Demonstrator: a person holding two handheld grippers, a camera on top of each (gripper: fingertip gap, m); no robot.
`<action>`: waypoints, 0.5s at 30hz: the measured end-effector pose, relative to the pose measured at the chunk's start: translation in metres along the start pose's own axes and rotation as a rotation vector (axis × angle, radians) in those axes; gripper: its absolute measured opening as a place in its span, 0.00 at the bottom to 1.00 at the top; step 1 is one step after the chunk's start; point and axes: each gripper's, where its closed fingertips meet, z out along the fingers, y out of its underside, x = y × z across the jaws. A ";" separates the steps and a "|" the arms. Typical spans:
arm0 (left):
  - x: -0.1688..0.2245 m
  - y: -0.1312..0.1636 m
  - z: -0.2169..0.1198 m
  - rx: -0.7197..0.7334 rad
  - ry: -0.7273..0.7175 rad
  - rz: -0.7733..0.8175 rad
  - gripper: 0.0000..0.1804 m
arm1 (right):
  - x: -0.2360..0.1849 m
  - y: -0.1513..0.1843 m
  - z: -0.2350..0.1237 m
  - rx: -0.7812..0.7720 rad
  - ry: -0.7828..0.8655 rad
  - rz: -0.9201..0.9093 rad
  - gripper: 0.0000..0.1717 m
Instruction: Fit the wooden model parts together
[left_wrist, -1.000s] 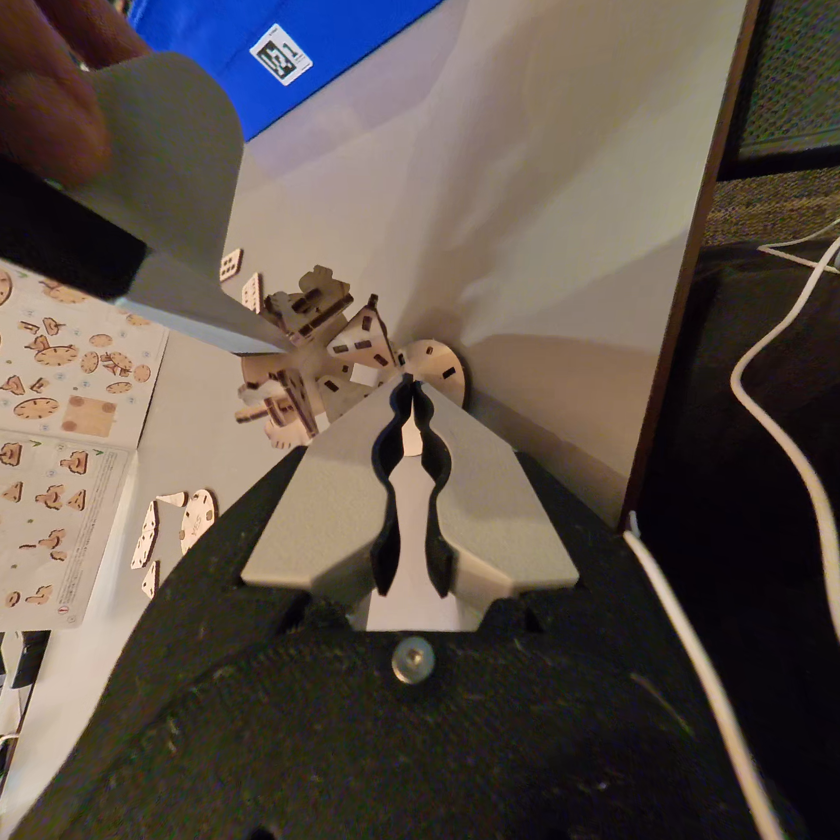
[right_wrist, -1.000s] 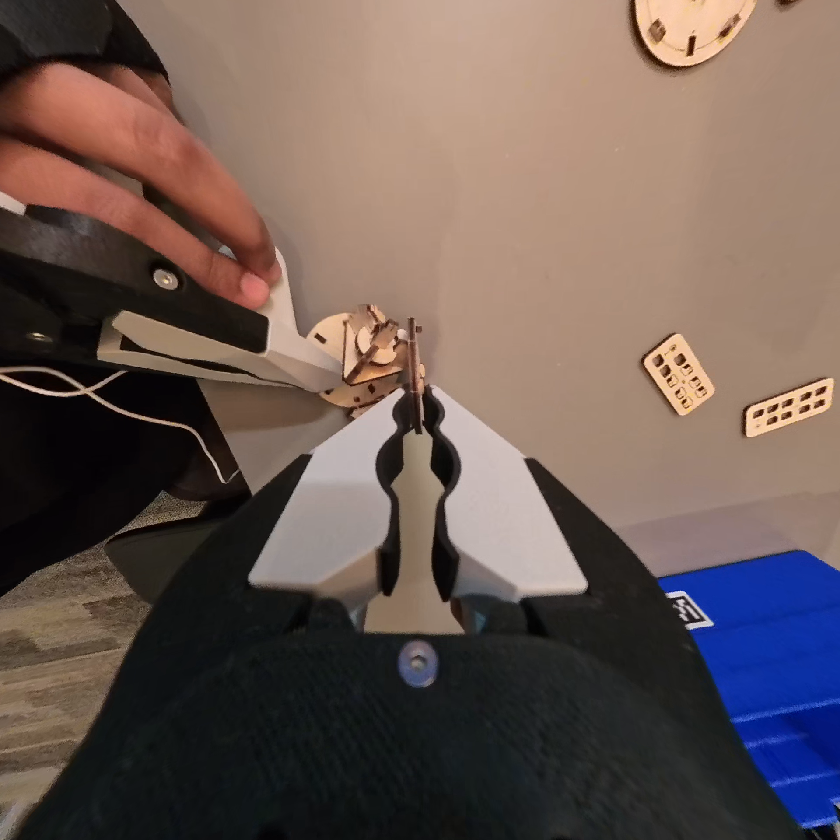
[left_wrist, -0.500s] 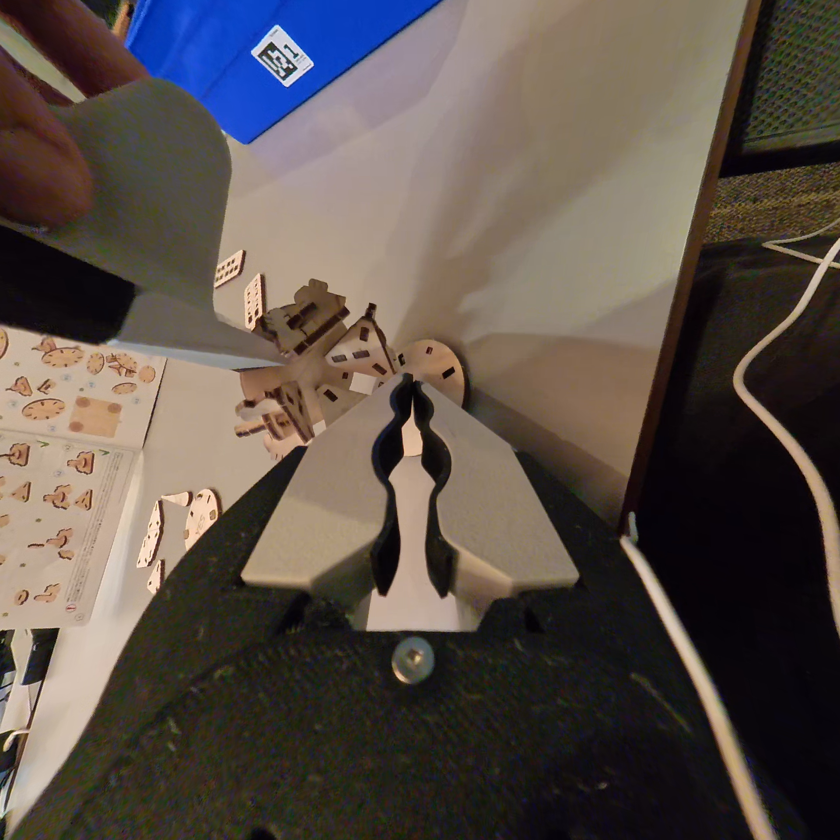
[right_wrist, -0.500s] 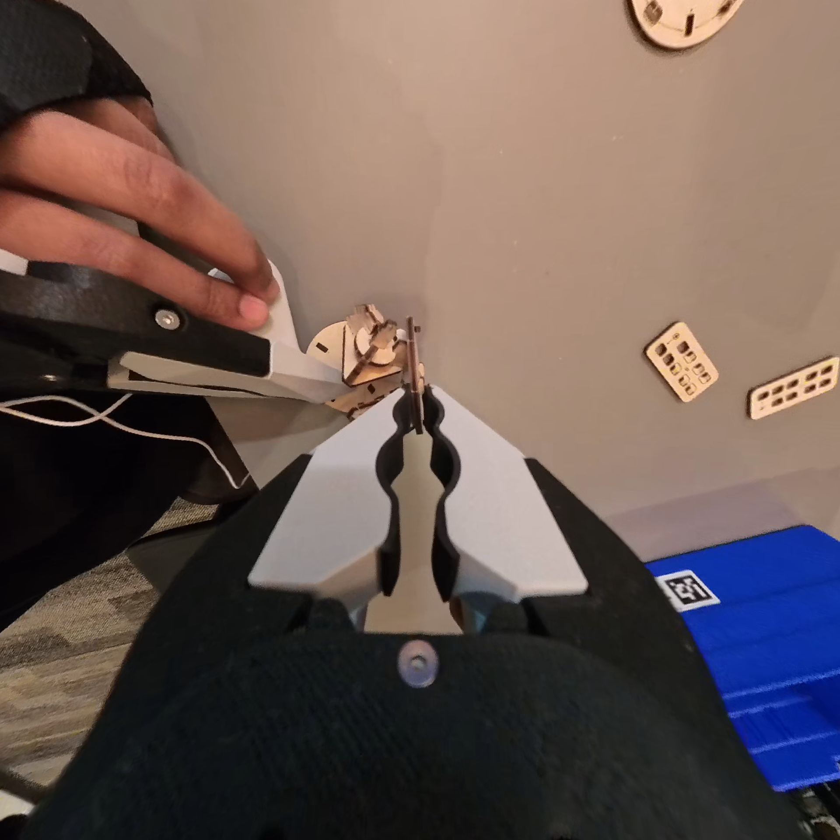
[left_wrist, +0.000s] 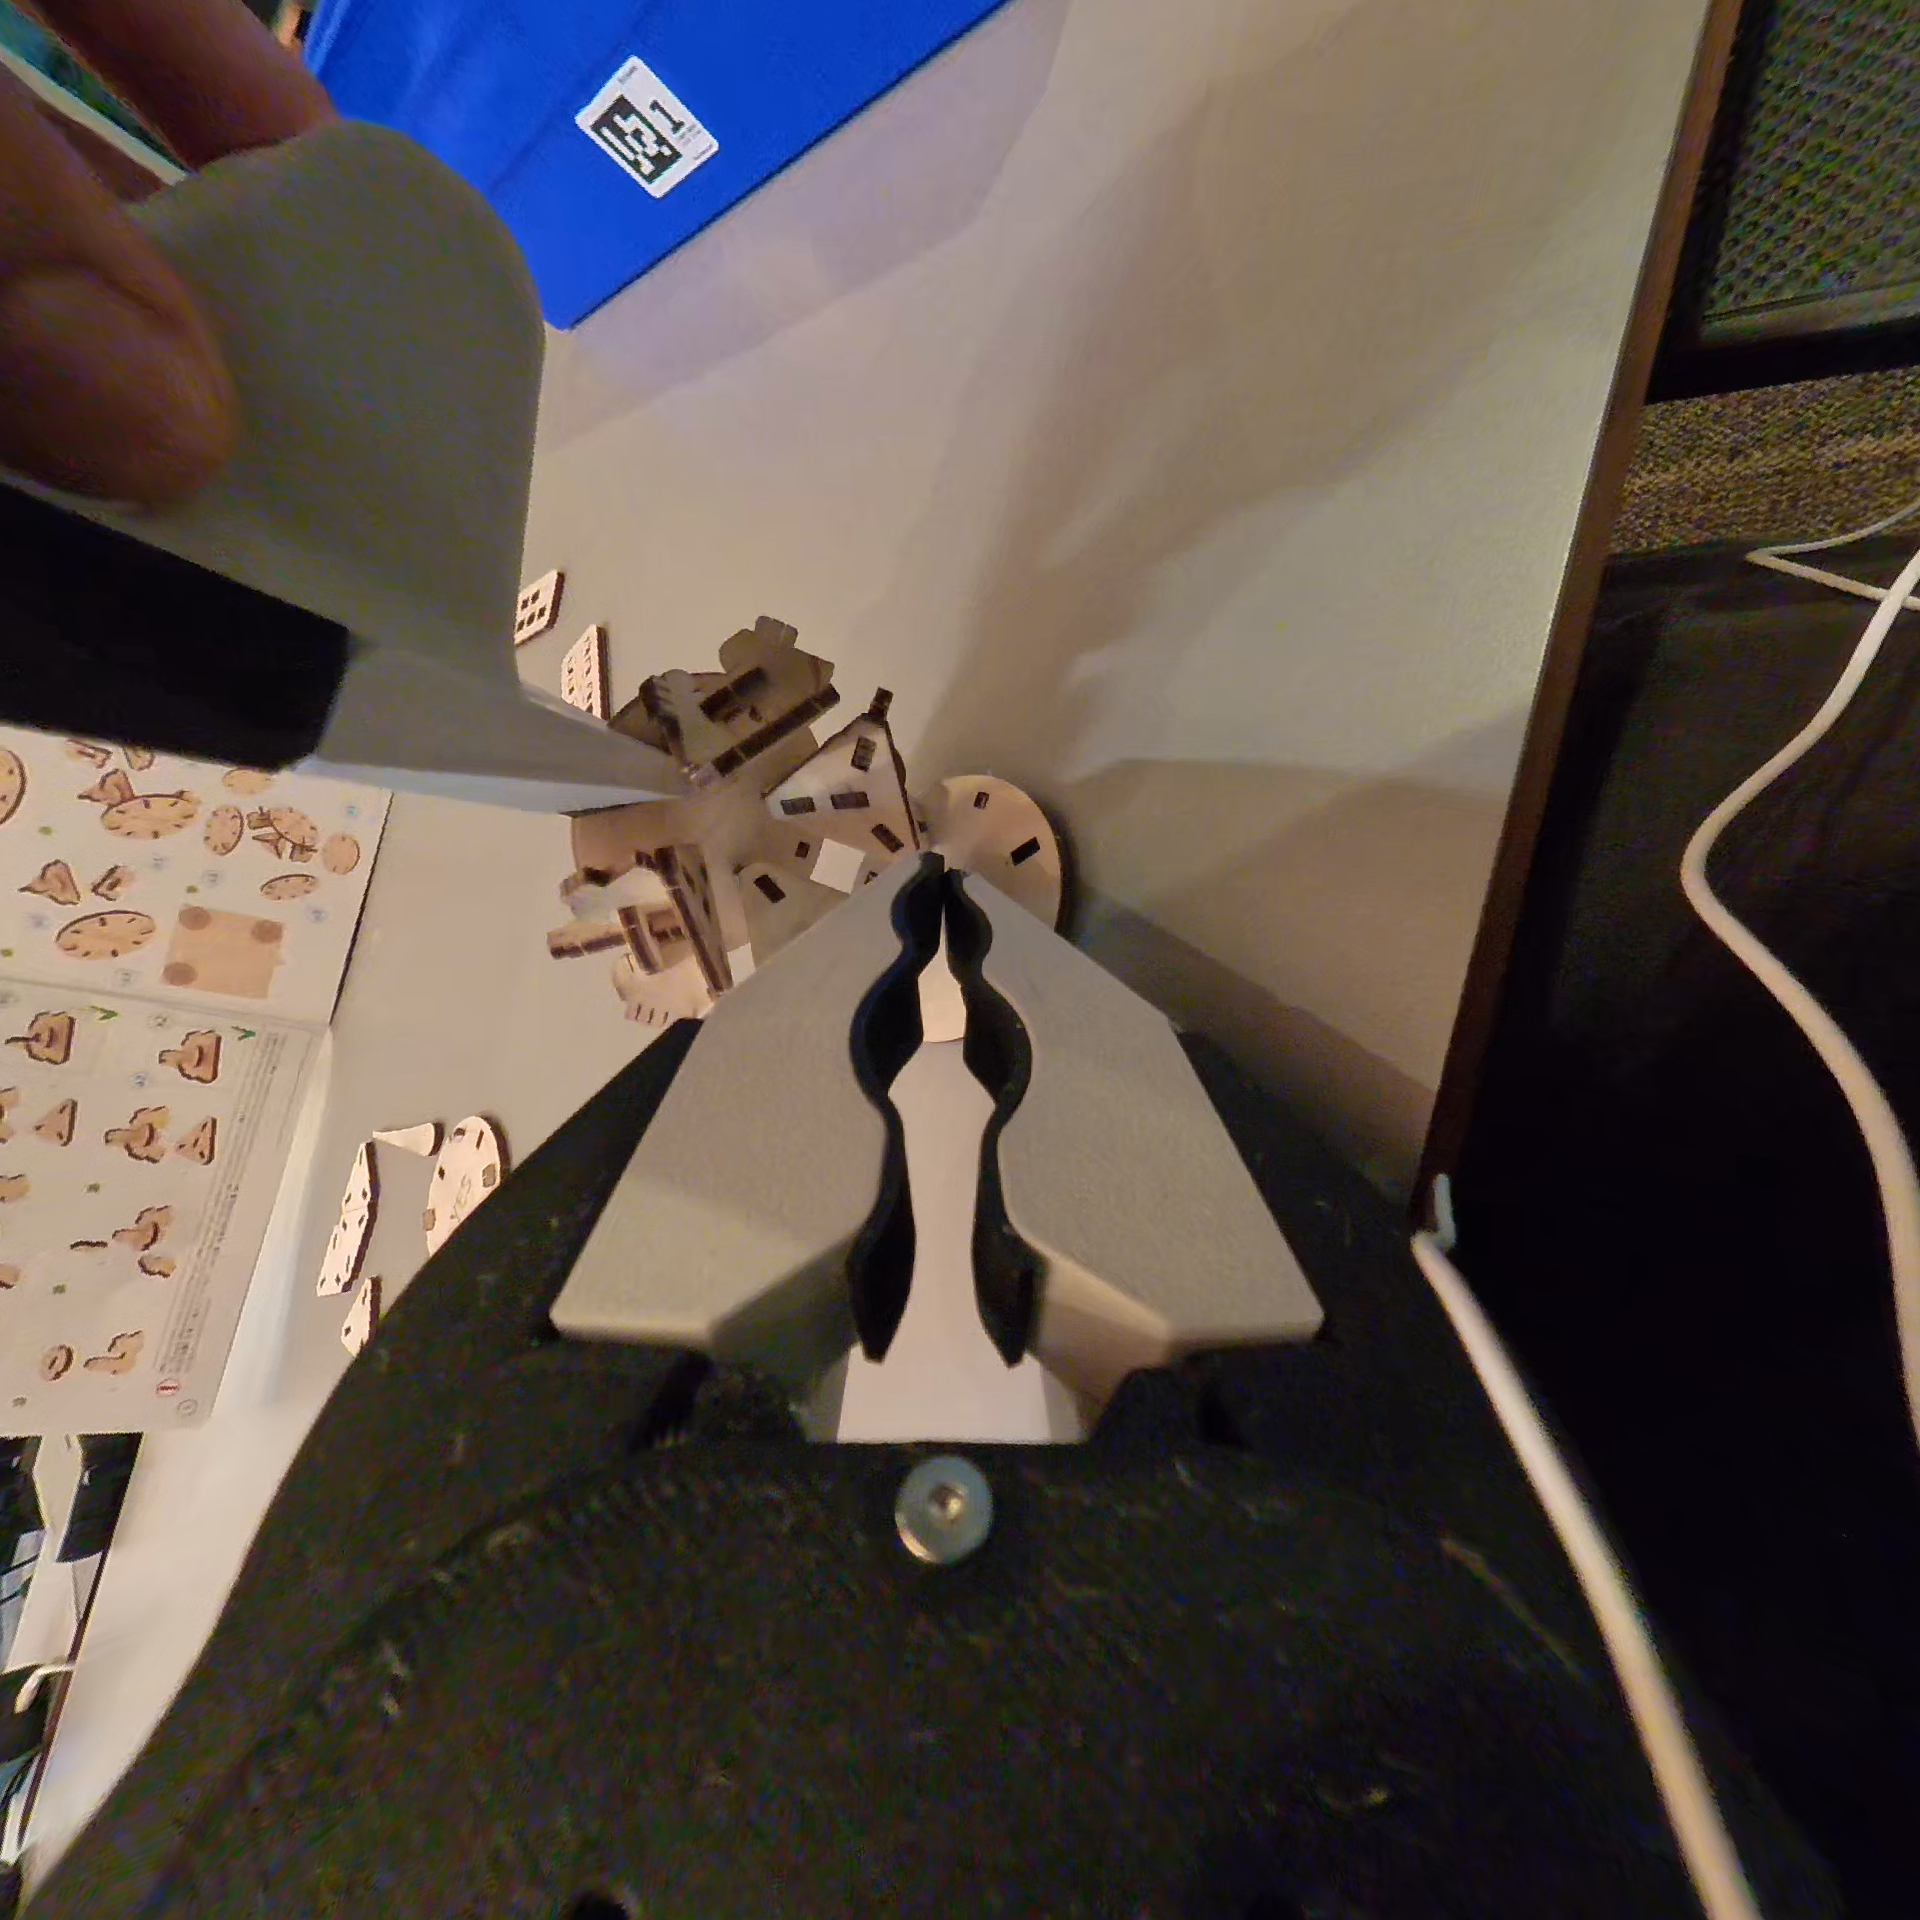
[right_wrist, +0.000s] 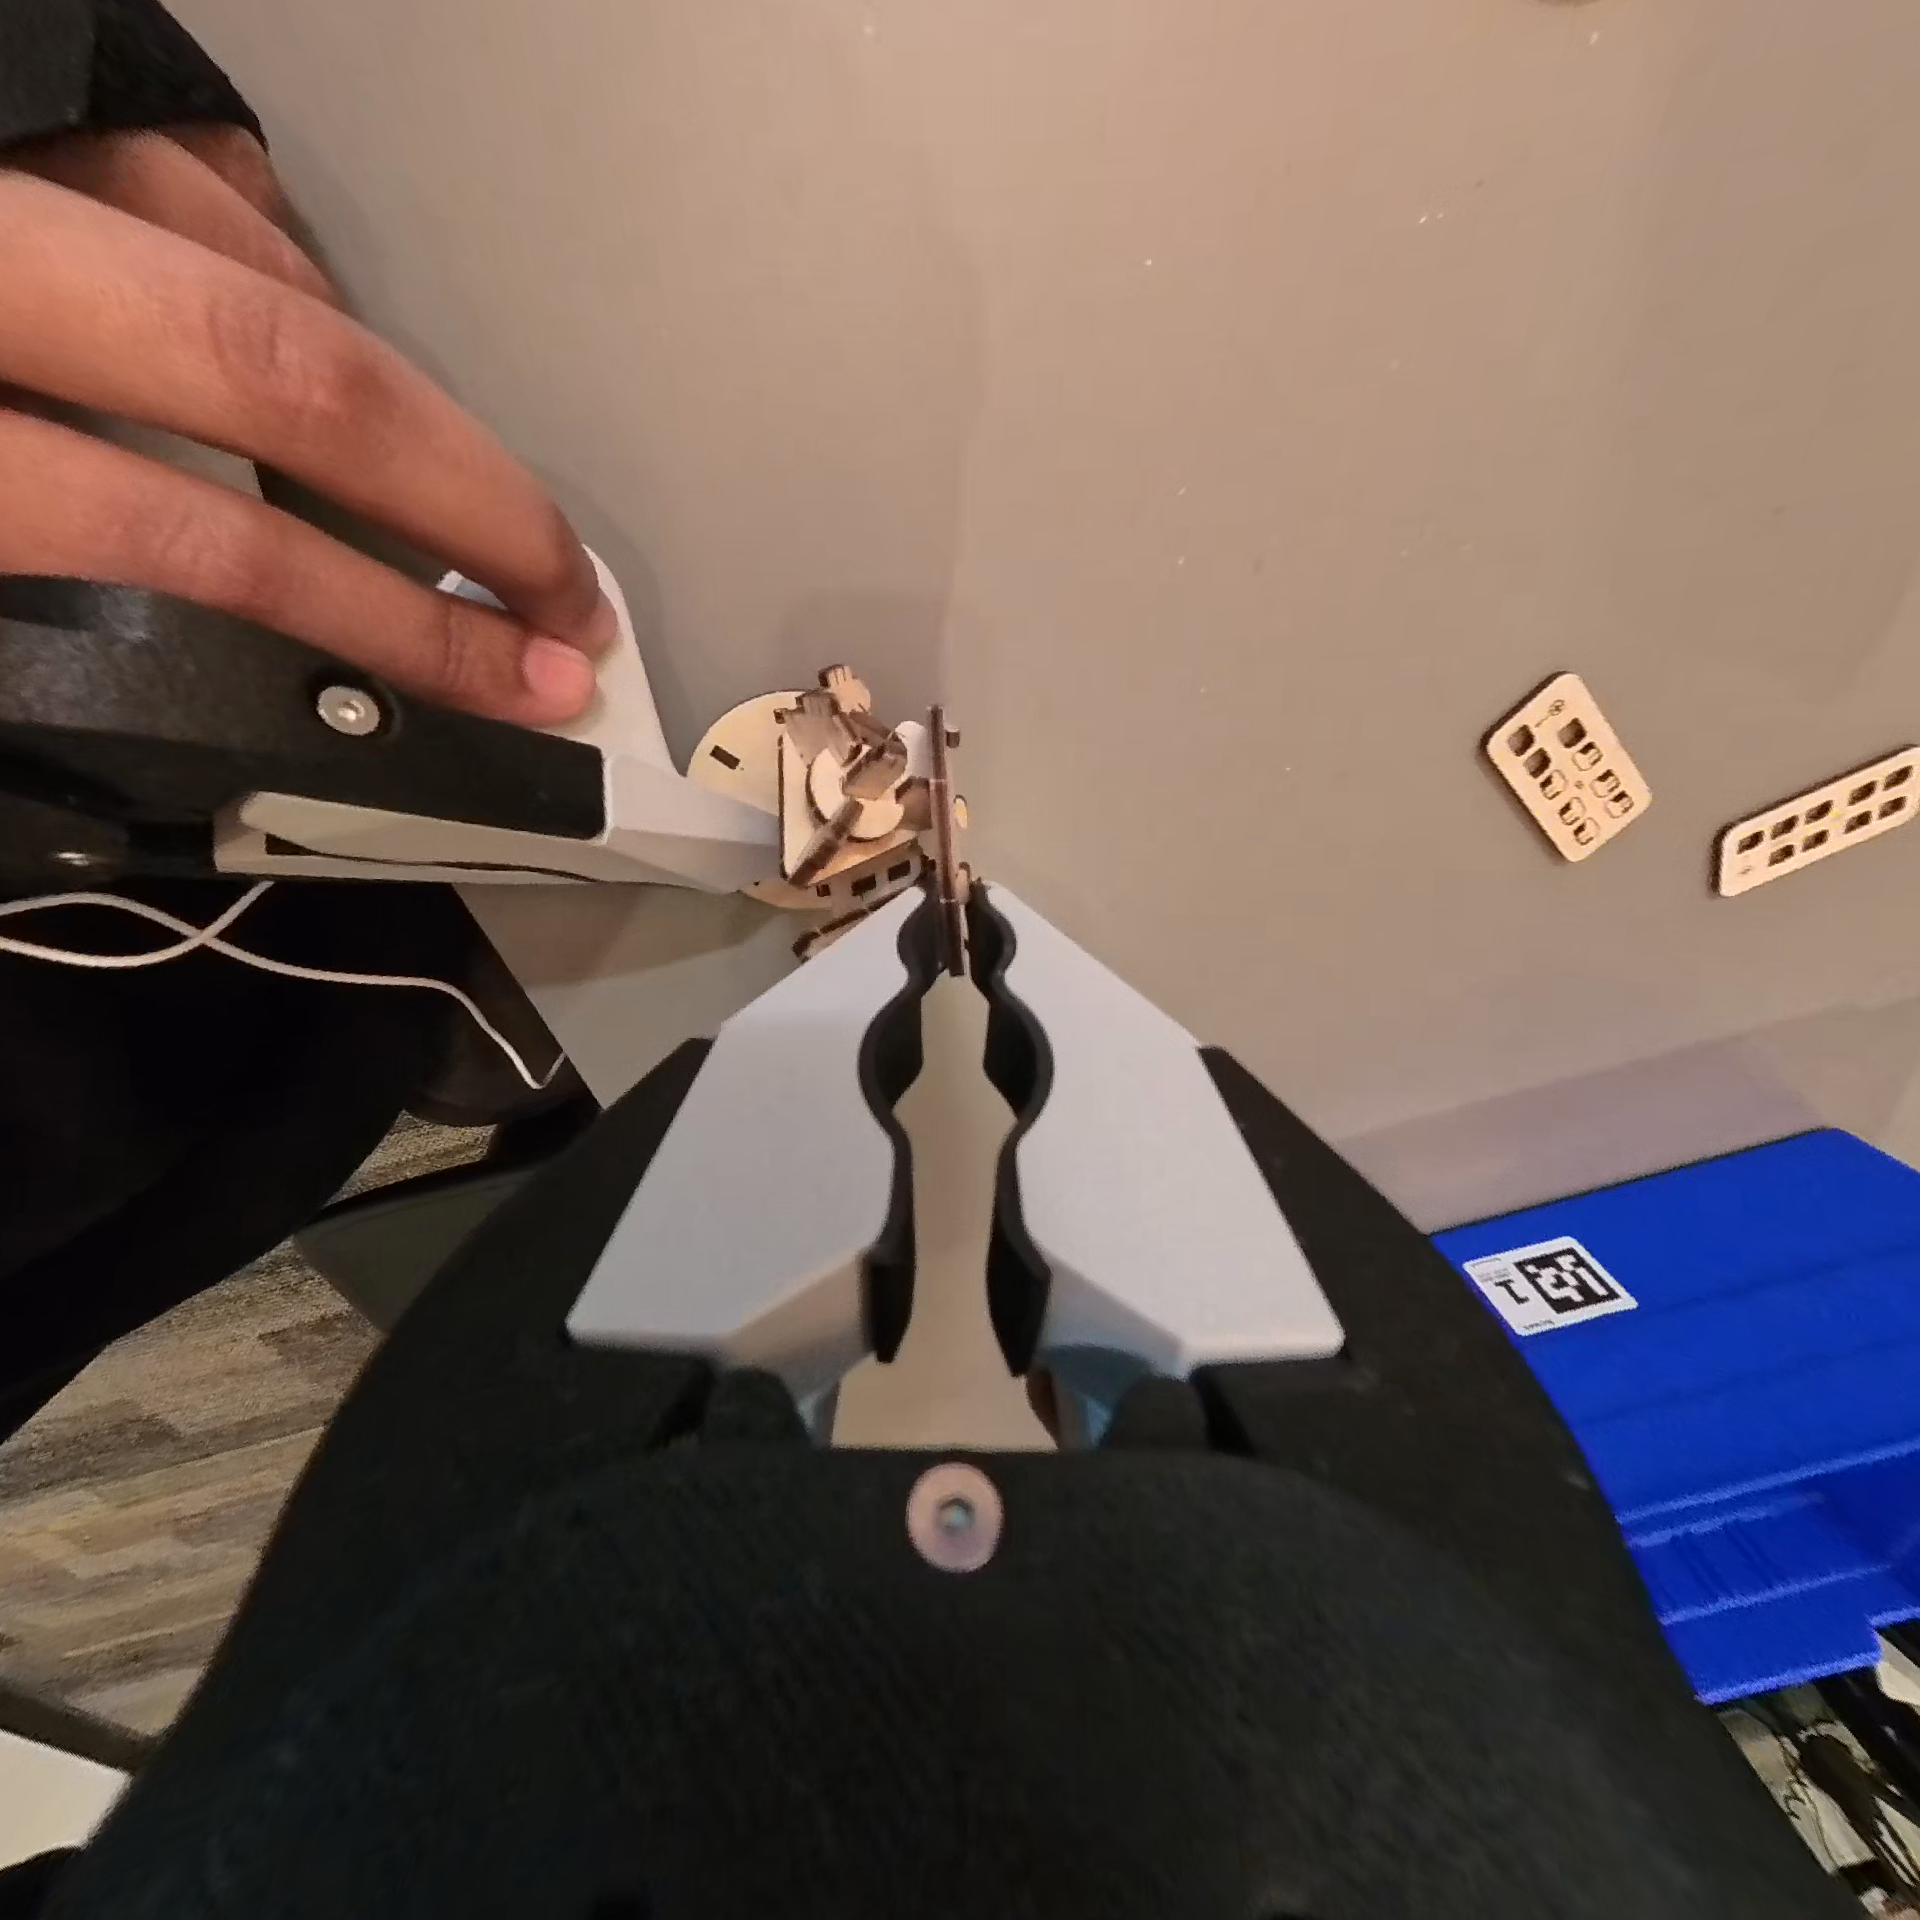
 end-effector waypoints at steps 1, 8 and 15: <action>0.000 0.000 0.000 0.000 0.000 0.000 0.00 | 0.000 0.000 0.000 0.001 0.000 0.001 0.02; 0.000 0.000 0.000 0.000 0.002 -0.002 0.00 | 0.000 -0.005 0.000 0.034 -0.008 0.027 0.02; 0.000 0.000 0.000 0.001 0.005 -0.005 0.00 | 0.000 -0.002 0.001 0.046 -0.023 0.031 0.02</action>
